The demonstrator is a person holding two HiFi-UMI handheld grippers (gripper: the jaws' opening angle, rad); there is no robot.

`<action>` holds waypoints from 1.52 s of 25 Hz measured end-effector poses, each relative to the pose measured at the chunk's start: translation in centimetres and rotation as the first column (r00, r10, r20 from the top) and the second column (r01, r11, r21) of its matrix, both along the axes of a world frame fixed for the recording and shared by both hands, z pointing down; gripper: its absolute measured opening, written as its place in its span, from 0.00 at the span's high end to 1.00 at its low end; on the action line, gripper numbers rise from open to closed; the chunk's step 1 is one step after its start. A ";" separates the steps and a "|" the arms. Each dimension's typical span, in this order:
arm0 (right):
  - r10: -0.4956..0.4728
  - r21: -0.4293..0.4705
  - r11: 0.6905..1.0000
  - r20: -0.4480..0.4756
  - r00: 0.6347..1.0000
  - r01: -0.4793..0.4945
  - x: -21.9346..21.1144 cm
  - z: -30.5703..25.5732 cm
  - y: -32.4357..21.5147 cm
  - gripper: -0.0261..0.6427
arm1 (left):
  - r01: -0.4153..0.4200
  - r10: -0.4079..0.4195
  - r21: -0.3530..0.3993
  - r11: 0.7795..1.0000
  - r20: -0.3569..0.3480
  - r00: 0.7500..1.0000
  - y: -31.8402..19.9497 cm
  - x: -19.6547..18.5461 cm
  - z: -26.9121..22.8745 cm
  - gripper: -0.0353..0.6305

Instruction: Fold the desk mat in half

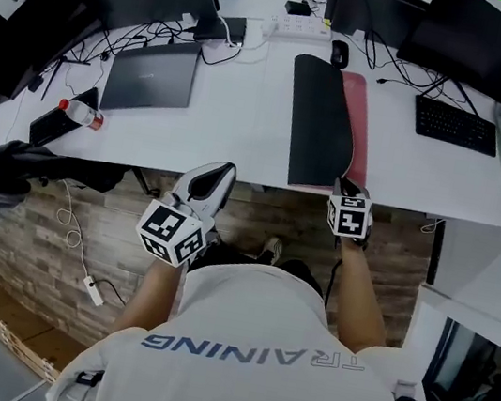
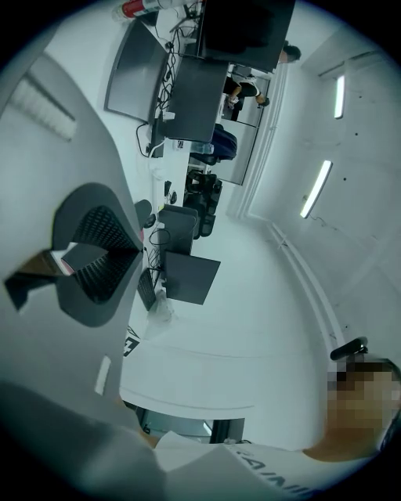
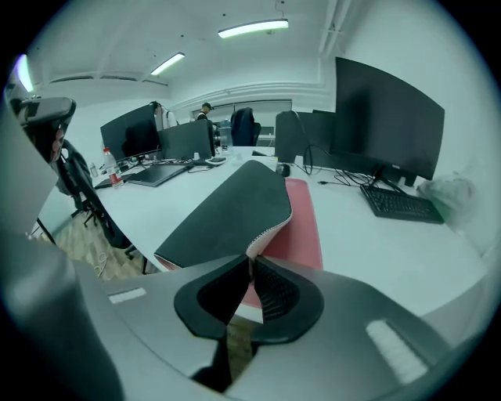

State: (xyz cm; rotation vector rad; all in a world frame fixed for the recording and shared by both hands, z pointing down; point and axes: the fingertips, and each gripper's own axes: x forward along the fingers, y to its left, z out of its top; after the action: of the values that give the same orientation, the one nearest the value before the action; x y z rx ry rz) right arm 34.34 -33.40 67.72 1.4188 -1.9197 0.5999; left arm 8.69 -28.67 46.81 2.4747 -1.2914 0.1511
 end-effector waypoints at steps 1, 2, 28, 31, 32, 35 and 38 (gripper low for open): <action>0.021 -0.014 1.000 -0.001 1.000 -0.021 1.0 0.5 0.2 0.90 | -0.006 0.006 0.004 1.000 0.000 1.000 -0.1 0.3 -0.2 0.95; 0.042 -0.027 0.999 -0.001 0.999 -0.042 2.0 0.9 0.4 0.90 | -0.011 0.011 0.008 1.000 0.002 1.000 -0.2 0.6 -0.3 0.95; 0.114 0.490 0.830 0.317 0.942 -0.265 5.7 -22.7 -1.0 0.94 | 0.025 -0.016 0.179 0.983 -0.050 0.999 -2.4 1.4 -8.2 0.95; 0.029 0.561 0.798 0.328 0.944 -0.220 3.9 -27.1 -0.2 0.94 | 0.033 -0.024 0.225 0.974 -0.042 0.999 -2.2 1.3 -10.0 0.95; 0.002 0.582 0.788 0.320 0.947 -0.198 3.3 -28.4 0.2 0.94 | 0.039 -0.031 0.240 0.970 -0.038 0.999 -2.2 1.2 -10.5 0.95; -0.067 0.635 0.761 0.275 0.959 -0.129 1.6 -31.3 1.2 0.94 | 0.058 -0.051 0.274 0.960 -0.032 0.998 -2.3 0.7 -11.8 0.95; -0.103 0.663 0.743 0.246 0.964 -0.090 0.6 -32.7 1.8 0.94 | 0.071 -0.061 0.285 0.956 -0.044 0.997 -2.2 0.2 -12.4 0.95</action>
State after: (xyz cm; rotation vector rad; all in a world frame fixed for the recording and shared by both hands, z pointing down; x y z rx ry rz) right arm 34.95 -31.56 35.03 1.8302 -2.5148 0.0637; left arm 8.92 -30.86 34.45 2.6523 -1.4697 -0.1031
